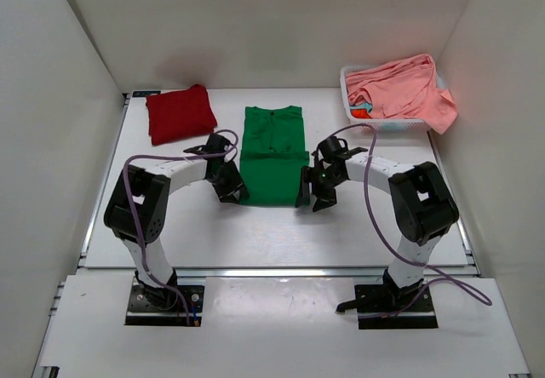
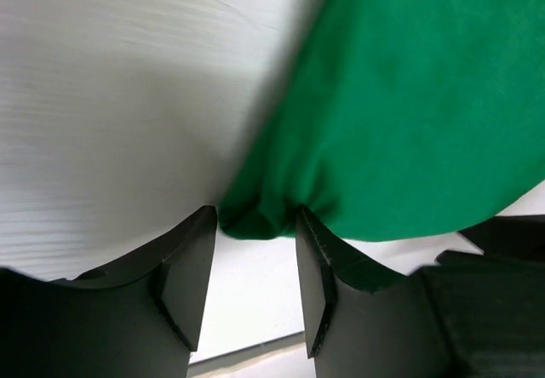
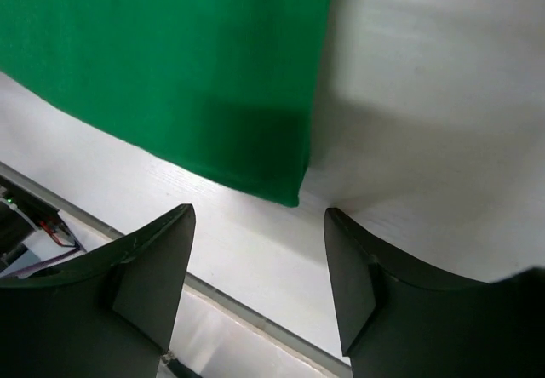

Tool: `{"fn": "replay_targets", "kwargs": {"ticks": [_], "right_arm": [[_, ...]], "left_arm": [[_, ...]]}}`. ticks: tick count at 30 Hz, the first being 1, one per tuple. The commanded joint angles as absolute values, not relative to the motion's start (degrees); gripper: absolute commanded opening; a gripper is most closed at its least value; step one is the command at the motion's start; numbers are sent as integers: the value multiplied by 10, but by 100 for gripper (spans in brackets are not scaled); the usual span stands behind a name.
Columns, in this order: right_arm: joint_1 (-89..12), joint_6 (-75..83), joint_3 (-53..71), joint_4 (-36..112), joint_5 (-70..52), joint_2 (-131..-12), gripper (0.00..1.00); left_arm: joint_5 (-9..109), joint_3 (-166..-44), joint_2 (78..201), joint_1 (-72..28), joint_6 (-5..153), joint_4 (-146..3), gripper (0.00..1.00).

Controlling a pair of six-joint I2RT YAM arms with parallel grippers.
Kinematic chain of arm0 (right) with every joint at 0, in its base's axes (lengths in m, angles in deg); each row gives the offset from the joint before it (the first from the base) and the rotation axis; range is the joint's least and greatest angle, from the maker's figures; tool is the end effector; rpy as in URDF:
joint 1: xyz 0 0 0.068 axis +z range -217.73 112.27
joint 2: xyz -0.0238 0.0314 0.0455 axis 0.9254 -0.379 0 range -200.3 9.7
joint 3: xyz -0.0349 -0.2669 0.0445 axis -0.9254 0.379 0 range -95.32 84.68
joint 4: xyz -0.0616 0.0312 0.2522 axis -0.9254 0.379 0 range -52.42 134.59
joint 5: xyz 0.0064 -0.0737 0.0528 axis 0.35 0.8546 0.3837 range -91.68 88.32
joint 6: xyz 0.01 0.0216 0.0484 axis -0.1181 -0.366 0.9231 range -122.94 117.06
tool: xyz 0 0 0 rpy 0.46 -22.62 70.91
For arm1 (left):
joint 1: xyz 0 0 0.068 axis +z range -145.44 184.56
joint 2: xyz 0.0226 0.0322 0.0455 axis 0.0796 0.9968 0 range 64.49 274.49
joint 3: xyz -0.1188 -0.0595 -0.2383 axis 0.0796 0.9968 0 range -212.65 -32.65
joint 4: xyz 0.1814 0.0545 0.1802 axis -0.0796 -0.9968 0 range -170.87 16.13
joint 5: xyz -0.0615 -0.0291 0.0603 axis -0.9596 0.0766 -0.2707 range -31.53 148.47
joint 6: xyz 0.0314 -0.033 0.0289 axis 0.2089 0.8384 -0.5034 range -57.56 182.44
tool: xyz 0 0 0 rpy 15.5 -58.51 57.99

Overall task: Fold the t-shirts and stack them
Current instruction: Grab one side of the 2/3 rectangular tshirt with both arms, then fold the long partially folded tshirt into a neat square

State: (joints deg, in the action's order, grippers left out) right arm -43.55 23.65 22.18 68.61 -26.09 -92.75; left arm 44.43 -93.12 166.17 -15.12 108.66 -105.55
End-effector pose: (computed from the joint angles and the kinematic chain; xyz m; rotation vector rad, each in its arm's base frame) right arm 0.3023 0.1519 0.1593 -0.0444 2.9255 0.7813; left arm 0.3070 -0.1190 0.1520 -0.6288 2.9075 -0.5506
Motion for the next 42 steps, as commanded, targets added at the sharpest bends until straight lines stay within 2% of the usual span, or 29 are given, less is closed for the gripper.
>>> {"fn": "replay_targets", "kwargs": {"ticks": [1, 3, 5, 7, 8, 9, 11, 12, 13, 15, 20, 23, 29, 33, 37, 42], "right_arm": [[-433, 269, 225, 632, -246, -919, 60], [-431, 275, 227, 625, -245, -931, 57], [-436, 280, 226, 616, -252, -937, 46], [-438, 285, 231, 608, -254, -939, 42], [-443, 283, 234, 602, -257, -943, 38], [-445, 283, 232, 600, -258, -944, 28], [-447, 281, 234, 595, -259, -944, 9], [-445, 276, 234, 597, -259, -944, 0], [-441, 272, 236, 602, -259, -942, 0], [-437, 263, 243, 609, -254, -933, 0], [-422, 255, 317, 620, -276, -872, 1], [-395, 249, 363, 645, -287, -815, 0], [-336, 267, 482, 694, -332, -663, 0], [-324, 277, 534, 730, -391, -576, 0], [-337, 258, 492, 782, -410, -544, 0], [-383, 198, 388, 858, -423, -595, 1]], "left_arm": [[495, -942, 1660, -177, 1125, -1017, 54], [499, -948, 1672, -184, 1137, -1008, 53], [496, -952, 1679, -188, 1143, -1015, 52], [502, -948, 1680, -196, 1145, -1023, 51], [504, -940, 1676, -194, 1148, -1022, 51], [506, -924, 1670, -193, 1148, -1020, 50], [506, -899, 1643, -193, 1161, -1012, 40], [506, -882, 1639, -189, 1162, -1007, 27], [502, -871, 1631, -186, 1164, -1002, 12], [506, -861, 1619, -181, 1156, -1008, 0], [504, -834, 1579, -190, 1129, -1045, 0], [493, -759, 1523, -200, 1140, -1057, 0], [470, -651, 1360, -238, 1173, -1135, 0], [451, -635, 1254, -253, 1204, -1196, 0], [436, -684, 1233, -263, 1213, -1237, 0], [414, -789, 1271, -244, 1210, -1248, 0]]}}
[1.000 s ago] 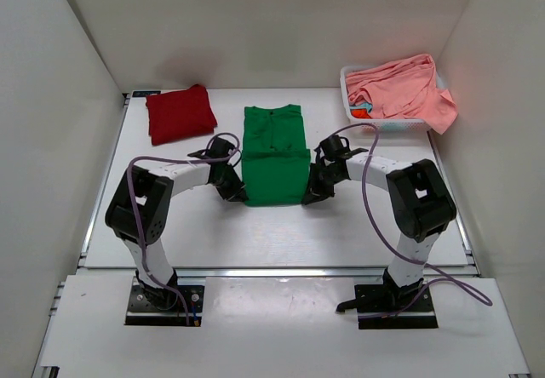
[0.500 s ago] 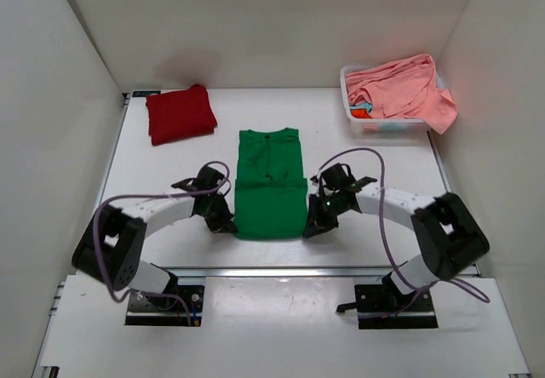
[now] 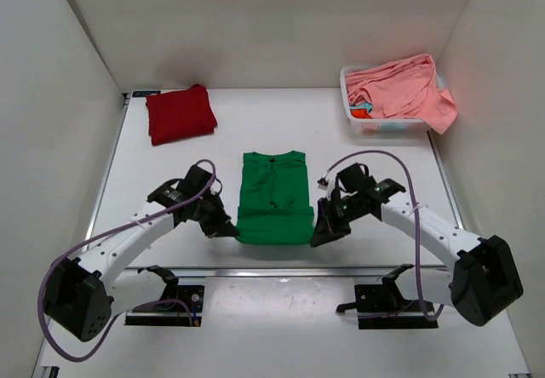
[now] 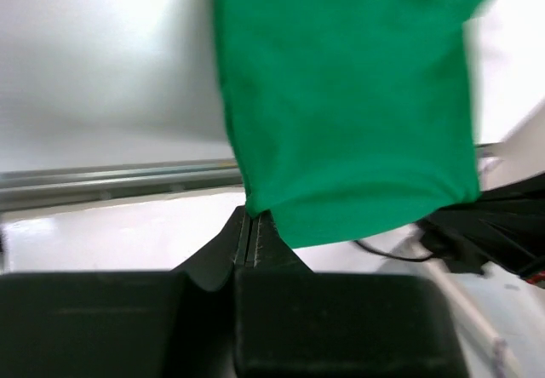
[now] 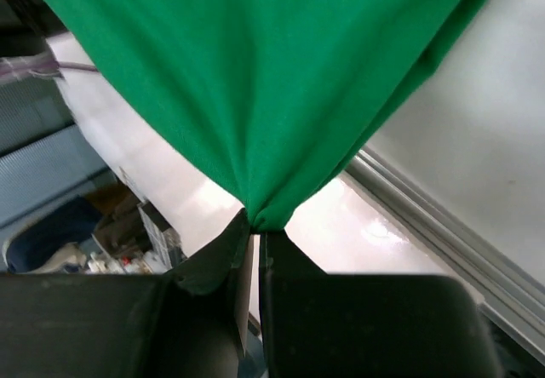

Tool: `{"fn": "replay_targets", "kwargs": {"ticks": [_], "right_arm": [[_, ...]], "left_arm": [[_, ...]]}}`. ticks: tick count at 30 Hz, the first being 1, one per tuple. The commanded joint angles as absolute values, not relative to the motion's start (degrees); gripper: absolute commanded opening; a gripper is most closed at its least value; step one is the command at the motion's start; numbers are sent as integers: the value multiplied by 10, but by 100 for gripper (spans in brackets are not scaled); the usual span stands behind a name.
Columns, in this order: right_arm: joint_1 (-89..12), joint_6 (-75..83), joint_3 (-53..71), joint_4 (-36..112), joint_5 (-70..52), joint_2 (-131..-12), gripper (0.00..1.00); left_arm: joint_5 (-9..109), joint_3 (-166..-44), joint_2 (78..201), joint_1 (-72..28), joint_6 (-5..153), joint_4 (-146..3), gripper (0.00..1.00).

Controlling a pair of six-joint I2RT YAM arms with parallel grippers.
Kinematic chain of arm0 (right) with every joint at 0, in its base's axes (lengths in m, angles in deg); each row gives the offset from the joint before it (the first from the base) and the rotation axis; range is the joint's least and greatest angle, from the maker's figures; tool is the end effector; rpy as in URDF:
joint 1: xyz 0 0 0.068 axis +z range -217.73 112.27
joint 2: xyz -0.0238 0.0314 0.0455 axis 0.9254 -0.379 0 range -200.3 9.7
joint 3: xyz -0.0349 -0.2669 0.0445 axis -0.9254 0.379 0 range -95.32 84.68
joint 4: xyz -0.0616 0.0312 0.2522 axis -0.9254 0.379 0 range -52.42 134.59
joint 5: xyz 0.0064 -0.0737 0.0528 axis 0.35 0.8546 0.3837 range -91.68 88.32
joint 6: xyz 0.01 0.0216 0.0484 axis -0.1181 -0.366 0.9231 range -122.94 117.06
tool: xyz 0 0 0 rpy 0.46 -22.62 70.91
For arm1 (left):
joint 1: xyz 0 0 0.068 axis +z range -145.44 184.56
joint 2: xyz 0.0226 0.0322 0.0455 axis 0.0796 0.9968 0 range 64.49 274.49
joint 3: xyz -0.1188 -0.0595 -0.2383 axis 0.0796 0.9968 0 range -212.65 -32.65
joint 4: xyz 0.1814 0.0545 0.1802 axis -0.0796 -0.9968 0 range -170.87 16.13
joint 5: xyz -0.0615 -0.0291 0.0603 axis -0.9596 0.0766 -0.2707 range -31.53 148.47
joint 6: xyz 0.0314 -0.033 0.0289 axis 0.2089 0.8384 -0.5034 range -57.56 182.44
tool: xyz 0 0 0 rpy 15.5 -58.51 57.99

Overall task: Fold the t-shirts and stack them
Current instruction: Fold the long partially folded tshirt into a neat square

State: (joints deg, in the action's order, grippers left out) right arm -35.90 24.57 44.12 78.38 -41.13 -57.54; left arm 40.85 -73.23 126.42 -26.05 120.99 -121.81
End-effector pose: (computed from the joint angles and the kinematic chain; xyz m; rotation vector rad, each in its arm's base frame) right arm 0.1602 0.1261 0.2068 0.3154 -2.8830 -1.1863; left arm 0.1527 -0.1030 0.2121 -0.6446 2.9458 -0.7192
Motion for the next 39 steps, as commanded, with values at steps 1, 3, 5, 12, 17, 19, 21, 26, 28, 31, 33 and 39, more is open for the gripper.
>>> {"fn": "replay_targets", "kwargs": {"ticks": [1, 3, 5, 12, 17, 19, 21, 26, 28, 31, 33, 39], "right_arm": [[-401, 185, 357, 868, -426, -609, 0], [-428, 161, 314, 897, -429, -634, 0], [-457, 136, 252, 921, -430, -667, 0], [-522, 103, 106, 937, -431, -811, 0], [-553, 126, -29, 909, -449, -939, 0], [-559, 131, -89, 896, -447, -995, 0], [-562, 138, -181, 896, -448, -1056, 0], [-565, 128, -449, 976, -387, -1243, 34], [-570, 131, -509, 984, -366, -1264, 44], [-573, 140, -462, 962, -356, -1235, 51], [-572, 136, -387, 931, -345, -1171, 51], [-582, 157, -127, 824, -353, -1005, 49]], "left_arm": [[411, -800, 1285, -230, 1207, -1241, 0], [398, -835, 1304, -216, 1205, -1234, 0], [384, -869, 1338, -202, 1198, -1227, 0], [363, -985, 1474, -139, 1160, -1205, 1], [362, -1115, 1606, -114, 1134, -1205, 1], [364, -1150, 1664, -106, 1131, -1200, 0], [373, -1196, 1710, -93, 1133, -1195, 1], [375, -1246, 1787, -51, 1154, -1158, 42], [382, -1223, 1771, -36, 1159, -1103, 55], [368, -1201, 1756, -26, 1147, -1051, 60], [351, -1174, 1751, -31, 1132, -1051, 61], [411, -1089, 1729, -81, 1077, -1059, 66]]}}
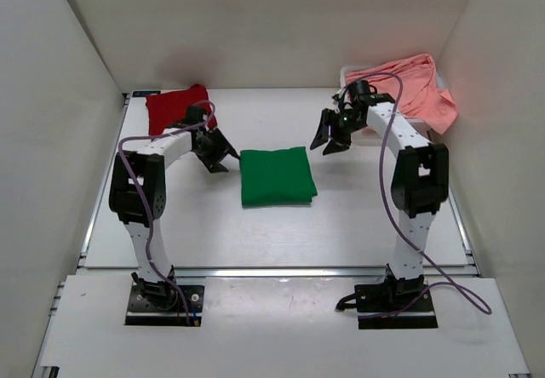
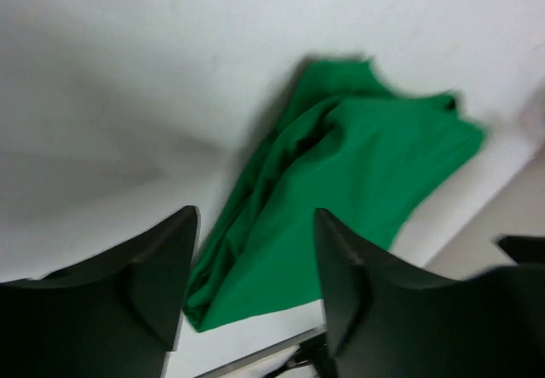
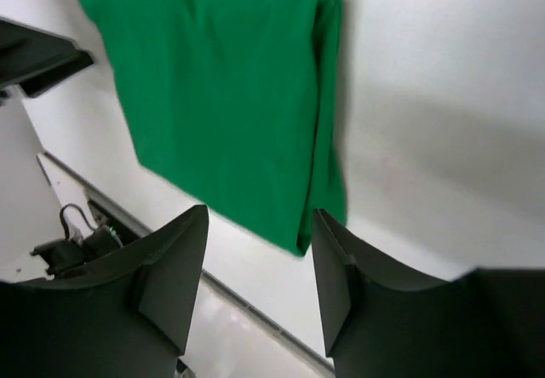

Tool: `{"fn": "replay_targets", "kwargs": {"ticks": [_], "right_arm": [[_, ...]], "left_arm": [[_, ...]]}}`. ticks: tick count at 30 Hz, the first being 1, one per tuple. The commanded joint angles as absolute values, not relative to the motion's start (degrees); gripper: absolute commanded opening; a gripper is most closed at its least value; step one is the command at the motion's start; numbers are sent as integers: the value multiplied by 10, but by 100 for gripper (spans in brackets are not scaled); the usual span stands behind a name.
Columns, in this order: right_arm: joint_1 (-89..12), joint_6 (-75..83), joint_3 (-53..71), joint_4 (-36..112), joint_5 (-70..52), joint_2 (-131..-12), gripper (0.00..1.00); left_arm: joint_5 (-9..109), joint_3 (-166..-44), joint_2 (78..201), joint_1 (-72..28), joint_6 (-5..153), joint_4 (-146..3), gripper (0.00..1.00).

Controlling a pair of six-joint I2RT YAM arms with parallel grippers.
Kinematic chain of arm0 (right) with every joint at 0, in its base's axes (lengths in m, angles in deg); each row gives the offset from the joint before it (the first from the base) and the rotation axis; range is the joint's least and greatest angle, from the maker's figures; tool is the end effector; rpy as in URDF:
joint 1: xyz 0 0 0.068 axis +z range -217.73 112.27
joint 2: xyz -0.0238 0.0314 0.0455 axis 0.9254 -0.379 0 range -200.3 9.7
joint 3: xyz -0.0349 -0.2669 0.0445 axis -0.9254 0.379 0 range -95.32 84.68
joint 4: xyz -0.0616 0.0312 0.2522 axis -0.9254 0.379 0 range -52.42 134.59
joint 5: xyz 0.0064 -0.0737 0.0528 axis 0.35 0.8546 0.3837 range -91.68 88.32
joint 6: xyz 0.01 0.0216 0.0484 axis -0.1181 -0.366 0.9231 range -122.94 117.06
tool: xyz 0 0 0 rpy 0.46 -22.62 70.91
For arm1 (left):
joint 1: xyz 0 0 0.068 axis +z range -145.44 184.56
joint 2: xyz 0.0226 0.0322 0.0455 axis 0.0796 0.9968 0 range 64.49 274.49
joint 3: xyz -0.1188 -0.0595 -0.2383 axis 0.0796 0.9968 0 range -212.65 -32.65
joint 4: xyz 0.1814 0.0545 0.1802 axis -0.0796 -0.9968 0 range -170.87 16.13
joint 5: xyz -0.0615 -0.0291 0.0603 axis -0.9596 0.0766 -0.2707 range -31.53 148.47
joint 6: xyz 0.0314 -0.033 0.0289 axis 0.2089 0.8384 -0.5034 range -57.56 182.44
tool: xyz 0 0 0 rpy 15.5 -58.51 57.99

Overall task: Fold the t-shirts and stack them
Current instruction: Fold the long partially folded tshirt into a neat square, then put the neatly folded tshirt into the corner of the board with the left arm

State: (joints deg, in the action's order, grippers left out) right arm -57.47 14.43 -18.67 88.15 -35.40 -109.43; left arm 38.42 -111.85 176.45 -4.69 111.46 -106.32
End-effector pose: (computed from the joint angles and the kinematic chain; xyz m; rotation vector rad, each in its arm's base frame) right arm 0.4316 0.0982 0.2403 -0.0036 2.7384 0.9408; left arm 0.3950 -0.0768 0.1786 -0.8620 2.7084 -0.7423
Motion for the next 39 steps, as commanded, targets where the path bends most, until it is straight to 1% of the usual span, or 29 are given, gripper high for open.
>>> {"fn": "replay_targets", "kwargs": {"ticks": [1, 3, 5, 7, 9, 11, 12, 14, 18, 20, 23, 25, 26, 28, 29, 31, 33, 35, 37, 39], "right_arm": [[-581, 158, -87, 812, -359, -972, 48], [-583, 157, -34, 804, -355, -932, 47], [-589, 156, 15, 805, -354, -896, 46], [-594, 160, 43, 807, -353, -858, 45], [-600, 166, 72, 804, -352, -833, 45], [-607, 173, 90, 801, -352, -810, 44], [-614, 174, 94, 801, -353, -797, 44], [-622, 171, 96, 806, -352, -786, 44], [-635, 174, 107, 815, -349, -763, 44], [-640, 174, 117, 811, -353, -751, 44], [-642, 175, 125, 807, -355, -742, 43], [-640, 174, 124, 809, -359, -741, 44], [-640, 176, 122, 814, -358, -741, 44], [-642, 172, 118, 812, -358, -741, 43], [-645, 173, 121, 811, -360, -739, 43], [-647, 171, 121, 807, -359, -739, 43], [-649, 172, 123, 806, -364, -738, 42], [-654, 176, 122, 797, -370, -739, 42], [-654, 177, 121, 798, -378, -744, 42], [-652, 177, 118, 801, -382, -744, 42]], "left_arm": [[411, -1090, 1732, -90, 1069, -1056, 71], [429, -1099, 1736, -105, 1064, -1059, 74], [461, -1130, 1755, -121, 1042, -1077, 74], [525, -1178, 1771, -144, 1024, -1114, 76], [573, -1201, 1797, -156, 1007, -1155, 76], [584, -1215, 1811, -168, 998, -1179, 75], [604, -1212, 1816, -173, 996, -1185, 76], [630, -1193, 1818, -179, 996, -1201, 75], [644, -1147, 1821, -194, 995, -1201, 73], [651, -1158, 1837, -207, 983, -1211, 74], [693, -1204, 1871, -238, 956, -1247, 72], [705, -1215, 1895, -258, 946, -1262, 61], [702, -1210, 1896, -259, 946, -1263, 58], [663, -1179, 1895, -252, 961, -1243, 44], [660, -1150, 1886, -247, 965, -1232, 32], [640, -1114, 1867, -235, 972, -1199, 16], [644, -1089, 1859, -228, 971, -1190, 0], [637, -1094, 1851, -219, 963, -1185, 0], [620, -1119, 1838, -205, 944, -1187, 0], [633, -1161, 1817, -193, 928, -1183, 0]]}}
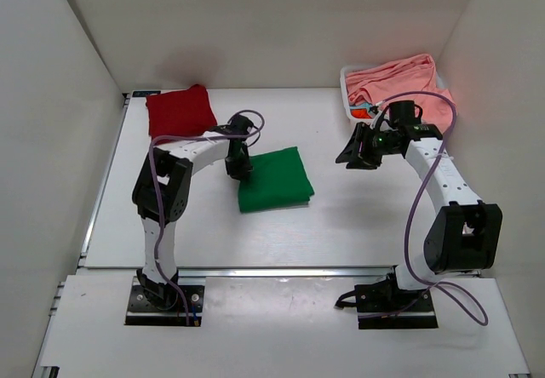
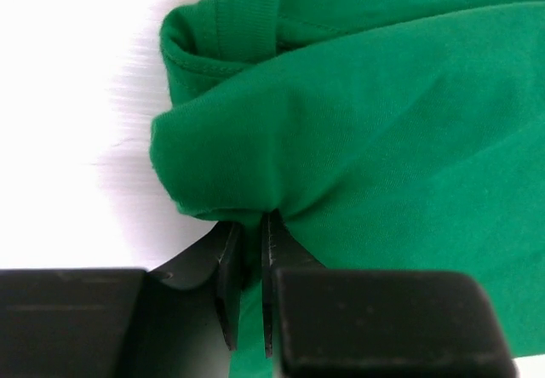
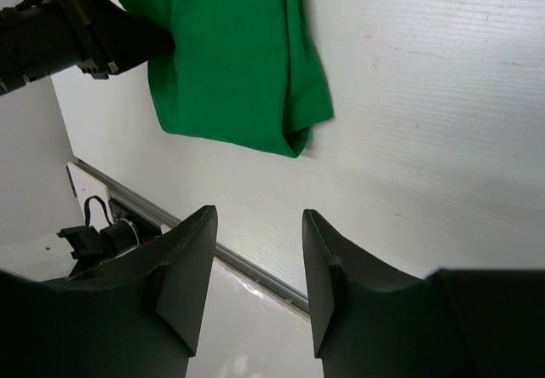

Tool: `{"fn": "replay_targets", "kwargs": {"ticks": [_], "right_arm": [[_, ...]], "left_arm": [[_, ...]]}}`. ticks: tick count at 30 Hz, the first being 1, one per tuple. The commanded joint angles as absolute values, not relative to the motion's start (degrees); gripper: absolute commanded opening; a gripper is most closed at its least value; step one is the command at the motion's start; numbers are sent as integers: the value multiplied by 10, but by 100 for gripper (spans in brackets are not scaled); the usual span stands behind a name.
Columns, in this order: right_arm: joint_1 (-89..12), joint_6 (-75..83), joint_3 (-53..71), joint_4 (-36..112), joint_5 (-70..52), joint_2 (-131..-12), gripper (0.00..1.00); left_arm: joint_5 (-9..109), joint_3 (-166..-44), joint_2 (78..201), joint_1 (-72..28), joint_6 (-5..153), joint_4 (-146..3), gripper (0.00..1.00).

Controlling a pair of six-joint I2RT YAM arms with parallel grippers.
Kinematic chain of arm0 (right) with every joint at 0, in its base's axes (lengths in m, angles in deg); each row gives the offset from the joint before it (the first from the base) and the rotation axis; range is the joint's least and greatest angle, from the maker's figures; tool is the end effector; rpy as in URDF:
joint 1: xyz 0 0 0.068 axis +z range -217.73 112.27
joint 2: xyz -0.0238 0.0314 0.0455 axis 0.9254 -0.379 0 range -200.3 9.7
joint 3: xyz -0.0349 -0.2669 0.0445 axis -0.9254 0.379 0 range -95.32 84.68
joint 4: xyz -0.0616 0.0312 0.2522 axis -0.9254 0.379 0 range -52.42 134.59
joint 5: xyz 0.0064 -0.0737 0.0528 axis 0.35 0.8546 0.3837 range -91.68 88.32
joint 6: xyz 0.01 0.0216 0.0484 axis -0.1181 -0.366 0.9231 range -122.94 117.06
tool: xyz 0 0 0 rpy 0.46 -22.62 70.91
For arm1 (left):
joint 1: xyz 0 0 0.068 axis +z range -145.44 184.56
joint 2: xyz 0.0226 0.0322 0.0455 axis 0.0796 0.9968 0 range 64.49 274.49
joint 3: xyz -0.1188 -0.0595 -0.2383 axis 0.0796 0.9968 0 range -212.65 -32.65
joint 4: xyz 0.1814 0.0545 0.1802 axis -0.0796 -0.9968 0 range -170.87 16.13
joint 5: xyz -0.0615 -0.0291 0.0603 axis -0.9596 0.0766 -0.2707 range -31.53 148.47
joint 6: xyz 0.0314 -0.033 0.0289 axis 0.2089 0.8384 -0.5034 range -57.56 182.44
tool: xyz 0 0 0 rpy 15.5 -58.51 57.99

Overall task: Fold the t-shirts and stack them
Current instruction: Put the neatly folded tshirt into the corner of the board with the left arm

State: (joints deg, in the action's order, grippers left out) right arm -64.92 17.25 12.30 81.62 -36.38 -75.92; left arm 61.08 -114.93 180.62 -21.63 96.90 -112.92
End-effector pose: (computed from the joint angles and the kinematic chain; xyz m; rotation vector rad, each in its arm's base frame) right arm 0.3066 0.0353 0.2921 0.1542 2.5573 0.9303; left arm 0.3644 -0.1775 0.1591 -0.2155 2.8487 -0.1606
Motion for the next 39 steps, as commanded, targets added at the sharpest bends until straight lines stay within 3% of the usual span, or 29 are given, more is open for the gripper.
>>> {"fn": "replay_targets", "kwargs": {"ticks": [1, 8, 18, 25, 39], "right_arm": [[-657, 176, 118, 800, -382, -742, 42], [-676, 165, 121, 840, -381, -722, 41], [-661, 131, 66, 922, -363, -749, 40], [-633, 125, 36, 947, -355, -791, 39], [-619, 118, 15, 991, -339, -821, 39]], "left_arm": [[638, -1197, 1815, -187, 924, -1191, 0], [734, -1473, 1867, -147, 863, -1249, 0], [758, -1682, 1971, -73, 823, -1244, 0], [746, -1723, 1981, -12, 837, -1200, 0], [739, -1683, 1974, 82, 907, -1105, 0]]}}
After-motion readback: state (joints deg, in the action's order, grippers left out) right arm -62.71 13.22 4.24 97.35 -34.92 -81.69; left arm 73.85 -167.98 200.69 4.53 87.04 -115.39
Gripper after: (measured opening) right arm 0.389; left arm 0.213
